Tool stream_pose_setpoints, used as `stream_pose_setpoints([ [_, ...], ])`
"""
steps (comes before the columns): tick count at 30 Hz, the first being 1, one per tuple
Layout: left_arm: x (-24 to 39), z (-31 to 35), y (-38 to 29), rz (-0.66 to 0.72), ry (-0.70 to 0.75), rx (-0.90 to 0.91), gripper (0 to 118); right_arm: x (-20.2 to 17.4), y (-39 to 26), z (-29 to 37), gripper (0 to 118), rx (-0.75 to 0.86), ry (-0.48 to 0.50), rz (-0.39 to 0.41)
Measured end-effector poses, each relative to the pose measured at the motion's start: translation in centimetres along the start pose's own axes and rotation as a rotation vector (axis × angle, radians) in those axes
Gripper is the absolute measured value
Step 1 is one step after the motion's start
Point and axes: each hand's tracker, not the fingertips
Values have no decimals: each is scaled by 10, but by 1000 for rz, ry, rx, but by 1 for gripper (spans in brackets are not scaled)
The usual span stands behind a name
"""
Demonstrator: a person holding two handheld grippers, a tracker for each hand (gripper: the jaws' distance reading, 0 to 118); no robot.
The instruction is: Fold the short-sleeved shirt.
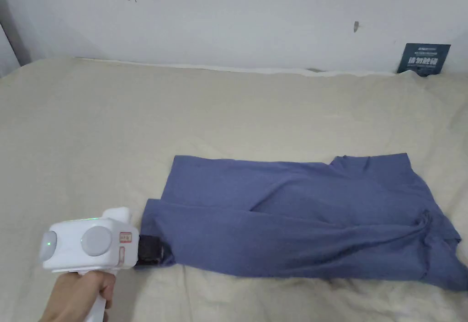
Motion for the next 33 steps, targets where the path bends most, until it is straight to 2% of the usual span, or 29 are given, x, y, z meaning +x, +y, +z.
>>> stream_pose_setpoints([
  [1, 0, 5, -1, 4, -25, 11, 8, 0, 3, 0, 0, 1, -1, 7],
  [2, -4, -4, -4, -28, -33, 84, 0, -1, 4, -1, 0, 10, -3, 16],
  [4, -10, -4, -3, 4, -50, -2, 0, -2, 10, -4, 1, 22, -6, 27],
  [5, -11, -2, -4, -2, -29, 25, 0, -2, 13, -7, 7, 24, -17, 35],
  [6, 9, 15, -6, -9, -24, 26, 0, -3, 17, -10, 37, 33, -56, 44],
  [7, 13, 19, -7, -14, -29, 26, 0, -2, 20, -16, 100, 19, -50, 39],
  [8, 19, 23, -8, -24, -27, 28, 0, 1, 22, -23, 118, -22, -38, 22],
  [9, 36, 21, -21, 118, -260, -139, 0, 5, 20, -21, 115, -34, -5, -21],
  [10, 25, 9, -14, 118, -261, -141, 0, 9, 31, -25, 116, -15, -21, -1],
  [12, 29, 10, -15, 125, -262, -151, 0, 21, 34, -63, 115, -91, -59, 15],
  [13, 32, 12, -17, 127, -261, -153, 0, 25, 37, -72, 113, -67, -59, 11],
  [14, 17, 3, -8, 123, -257, -154, 0, 31, 40, -81, 104, -75, -48, 16],
  [15, 17, 2, -7, 121, -257, -153, 0, 9, 38, -66, 78, -92, -38, 20],
  [16, 16, 3, -7, 115, -254, -154, 0, 9, 39, -65, 23, -85, -35, 16],
  [17, 15, 3, -6, 110, -254, -156, 0, 10, 40, -65, 9, -84, -14, 23],
  [22, 15, 10, -6, 98, -244, -161, 0, 0, 33, -44, 9, -67, 11, 101],
  [28, 15, 34, -16, 97, -249, -150, 0, 18, 16, -7, 9, -52, 51, 59],
  [33, 12, 58, -49, 88, -257, -158, 0, 21, -14, 24, 9, -48, 73, 81],
])
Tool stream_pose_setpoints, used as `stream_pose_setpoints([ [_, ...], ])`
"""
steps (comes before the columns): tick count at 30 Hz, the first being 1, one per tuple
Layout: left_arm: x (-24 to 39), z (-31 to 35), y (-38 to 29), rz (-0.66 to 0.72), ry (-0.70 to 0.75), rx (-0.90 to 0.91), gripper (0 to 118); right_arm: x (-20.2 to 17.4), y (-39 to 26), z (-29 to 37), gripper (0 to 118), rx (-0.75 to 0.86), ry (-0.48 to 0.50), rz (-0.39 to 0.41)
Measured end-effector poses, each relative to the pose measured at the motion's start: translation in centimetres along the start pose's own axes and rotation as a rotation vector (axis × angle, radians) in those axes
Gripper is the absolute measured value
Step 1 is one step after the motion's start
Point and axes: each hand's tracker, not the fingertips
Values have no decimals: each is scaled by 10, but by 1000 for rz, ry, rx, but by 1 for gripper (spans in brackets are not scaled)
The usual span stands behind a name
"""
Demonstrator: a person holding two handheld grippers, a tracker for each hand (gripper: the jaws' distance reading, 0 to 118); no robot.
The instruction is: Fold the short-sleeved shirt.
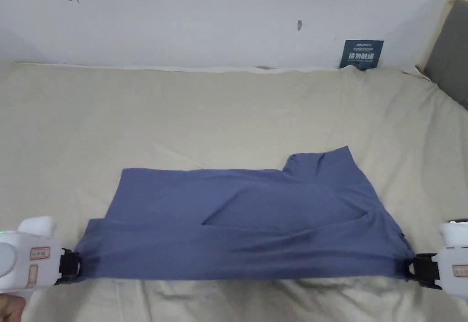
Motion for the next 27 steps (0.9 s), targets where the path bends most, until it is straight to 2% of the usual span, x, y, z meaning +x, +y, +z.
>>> stream_pose_setpoints([
  [7, -2, 12, -73, 17, 0, -34, 0, 2, -61, 16, 9, -35, 18, -2],
  [8, -10, 21, -68, -138, 250, 118, 0, 4, -67, 16, 9, -43, 23, -9],
  [13, -15, 19, -78, -135, 259, 126, 0, 5, -82, 21, 9, -55, 33, -26],
  [14, -17, 19, -77, -119, 251, 140, 6, -3, -85, 27, 11, -52, 32, -22],
  [15, -19, 19, -77, -112, 236, 143, 36, -6, -85, 27, 30, -53, 31, -21],
  [16, -17, 18, -77, -117, 239, 156, 109, -9, -85, 28, 88, -56, 19, -35],
  [17, -18, 17, -77, -132, 260, 182, 115, -11, -85, 30, 118, -54, -35, -51],
  [18, -22, 15, -76, -113, 264, 174, 106, -1, -81, 28, 115, -47, -94, -50],
  [19, -27, 36, -72, -165, 309, 191, 110, 4, -80, 30, 113, -38, -38, -47],
  [20, -33, 43, -69, -86, 325, 189, 110, 6, -80, 41, 113, 24, -12, -57],
  [22, -23, 50, -64, -74, 323, 193, 111, 5, -65, 59, 114, -11, -18, -92],
  [25, -21, 45, -29, -124, 296, 224, 108, -2, -39, 69, 112, 43, 4, -119],
  [26, -19, 44, -17, -120, 239, 234, 99, 3, -23, 53, 108, 61, 6, -117],
  [27, -15, 41, -3, -116, 199, 244, 79, -1, -13, 51, 97, 78, 17, -109],
])
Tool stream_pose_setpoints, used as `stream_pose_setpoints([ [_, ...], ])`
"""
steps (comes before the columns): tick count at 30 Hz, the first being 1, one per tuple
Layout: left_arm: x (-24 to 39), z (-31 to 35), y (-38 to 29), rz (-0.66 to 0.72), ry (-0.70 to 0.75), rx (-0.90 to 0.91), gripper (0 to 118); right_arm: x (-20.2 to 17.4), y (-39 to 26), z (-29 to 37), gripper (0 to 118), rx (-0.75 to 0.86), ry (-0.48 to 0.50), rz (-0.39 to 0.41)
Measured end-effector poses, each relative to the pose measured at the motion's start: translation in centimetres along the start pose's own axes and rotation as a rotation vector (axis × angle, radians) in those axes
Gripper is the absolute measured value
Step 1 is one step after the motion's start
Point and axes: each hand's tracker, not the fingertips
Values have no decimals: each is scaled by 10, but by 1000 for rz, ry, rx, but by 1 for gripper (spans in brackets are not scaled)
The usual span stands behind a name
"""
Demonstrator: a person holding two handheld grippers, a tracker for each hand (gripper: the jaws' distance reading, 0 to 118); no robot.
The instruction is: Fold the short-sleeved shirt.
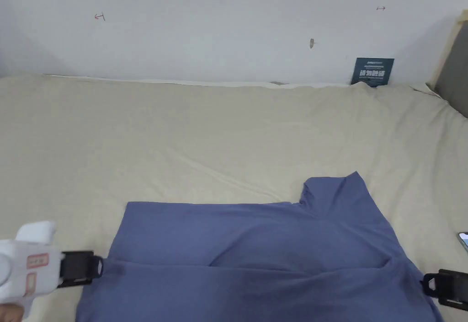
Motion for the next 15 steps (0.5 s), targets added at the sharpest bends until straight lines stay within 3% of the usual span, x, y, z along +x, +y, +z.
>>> stream_pose_setpoints([
  [1, 5, -6, 12, -9, 5, 31, 43, -7, 9, -4, 56, 14, -3, 2],
  [2, 14, -16, 26, -25, 48, 76, 0, -16, 19, -12, 3, 22, -19, 7],
  [3, 17, -24, 42, -41, 109, 118, 0, -12, 25, -31, 0, 37, -46, -4],
  [6, 14, -62, 81, -3, 25, 56, 0, -12, 51, -79, 0, 11, -19, 20],
  [7, 11, -75, 94, -5, 29, 59, 0, -33, 60, -63, 0, 41, -31, 45],
  [8, 9, -88, 106, 1, 41, 59, 35, -36, 66, -73, 0, 29, -39, 65],
  [9, 5, -102, 119, 12, 104, 60, 91, -38, 70, -83, 0, 29, -43, 81],
  [10, 8, -123, 128, -1, 134, -6, 118, -39, 78, -91, 0, 23, -52, 84],
  [14, 5, -165, 142, 2, 164, -79, 115, -37, 74, -75, 0, 10, -60, 84],
  [15, 6, -173, 143, 3, 171, -71, 114, -26, 92, -105, 0, -95, -110, -8],
])
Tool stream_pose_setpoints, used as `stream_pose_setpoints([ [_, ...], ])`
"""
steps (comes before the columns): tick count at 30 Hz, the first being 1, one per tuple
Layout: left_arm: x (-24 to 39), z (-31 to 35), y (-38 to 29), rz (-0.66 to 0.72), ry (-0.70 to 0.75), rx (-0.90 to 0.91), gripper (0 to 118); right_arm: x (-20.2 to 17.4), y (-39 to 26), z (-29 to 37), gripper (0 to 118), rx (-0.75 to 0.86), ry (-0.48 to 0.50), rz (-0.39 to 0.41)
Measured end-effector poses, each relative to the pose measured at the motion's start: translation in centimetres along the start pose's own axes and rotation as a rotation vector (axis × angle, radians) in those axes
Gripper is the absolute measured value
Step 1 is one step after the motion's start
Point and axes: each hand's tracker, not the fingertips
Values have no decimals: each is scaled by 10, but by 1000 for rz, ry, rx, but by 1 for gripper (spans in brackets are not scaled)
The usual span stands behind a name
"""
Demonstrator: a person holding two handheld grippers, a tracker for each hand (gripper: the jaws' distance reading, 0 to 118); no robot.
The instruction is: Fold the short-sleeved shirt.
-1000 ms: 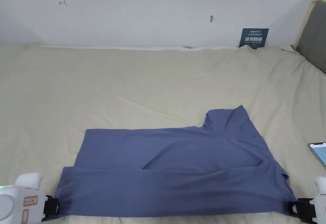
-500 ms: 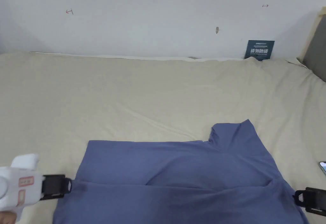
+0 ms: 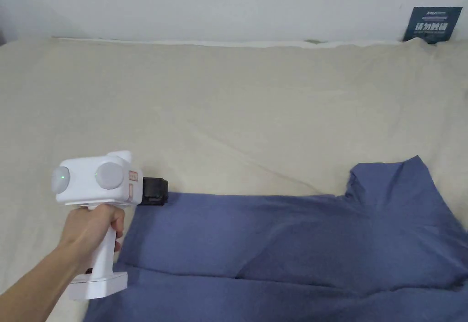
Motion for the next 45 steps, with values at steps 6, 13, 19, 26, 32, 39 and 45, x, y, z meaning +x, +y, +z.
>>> stream_pose_setpoints([
  [6, 19, 5, 1, -36, 9, 43, 3, -1, 52, -42, 0, 51, -124, 90],
  [13, 6, 9, 7, -34, -8, 60, 3, -4, 84, -69, 117, 27, -77, 63],
  [19, -1, 4, 10, -24, -35, 35, 3, -9, 73, -93, 88, -76, -103, 167],
  [26, 1, 4, 7, -23, -35, 26, 3, -6, 83, -101, 1, -79, -70, 201],
  [32, -3, 20, 5, -23, -53, 45, 3, 5, 79, -67, 0, 16, -32, 153],
  [39, -11, 57, -7, -3, -107, 78, 3, 6, 66, -21, 0, 83, 29, 104],
  [45, -24, 90, -27, 37, -140, 111, 3, 9, 51, 22, 0, 124, 65, 103],
])
